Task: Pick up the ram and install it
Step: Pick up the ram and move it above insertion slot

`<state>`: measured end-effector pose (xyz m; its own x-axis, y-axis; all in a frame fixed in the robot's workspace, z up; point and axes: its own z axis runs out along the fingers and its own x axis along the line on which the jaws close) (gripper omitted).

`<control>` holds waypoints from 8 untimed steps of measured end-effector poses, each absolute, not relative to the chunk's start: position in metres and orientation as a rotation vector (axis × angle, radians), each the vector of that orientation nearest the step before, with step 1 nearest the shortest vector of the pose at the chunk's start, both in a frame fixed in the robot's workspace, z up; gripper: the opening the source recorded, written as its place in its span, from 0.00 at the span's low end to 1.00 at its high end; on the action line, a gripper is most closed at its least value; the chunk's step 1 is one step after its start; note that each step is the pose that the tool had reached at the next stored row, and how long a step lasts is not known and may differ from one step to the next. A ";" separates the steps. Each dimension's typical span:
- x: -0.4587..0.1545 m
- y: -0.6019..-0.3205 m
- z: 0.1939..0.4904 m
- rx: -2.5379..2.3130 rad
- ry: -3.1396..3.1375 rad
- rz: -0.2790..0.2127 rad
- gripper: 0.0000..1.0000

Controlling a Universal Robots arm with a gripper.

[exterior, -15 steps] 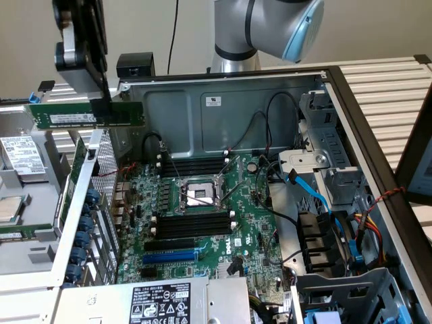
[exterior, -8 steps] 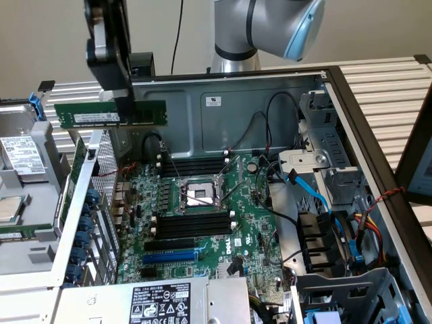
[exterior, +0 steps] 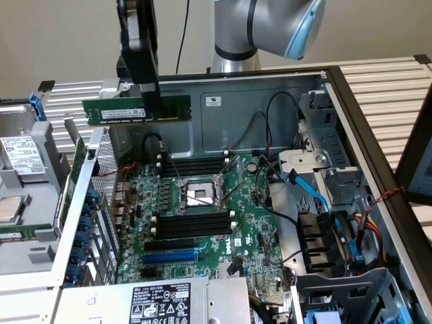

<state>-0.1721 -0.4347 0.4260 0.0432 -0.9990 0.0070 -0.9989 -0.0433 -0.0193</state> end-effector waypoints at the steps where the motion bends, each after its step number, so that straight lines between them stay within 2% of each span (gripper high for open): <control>1: -0.170 -0.432 0.426 -2.262 2.166 -0.033 0.13; 8: -0.161 -0.414 0.423 -2.262 2.166 -0.037 0.13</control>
<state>-0.1612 -0.4136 0.4232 0.0430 -0.9990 0.0100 -0.9988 -0.0432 -0.0234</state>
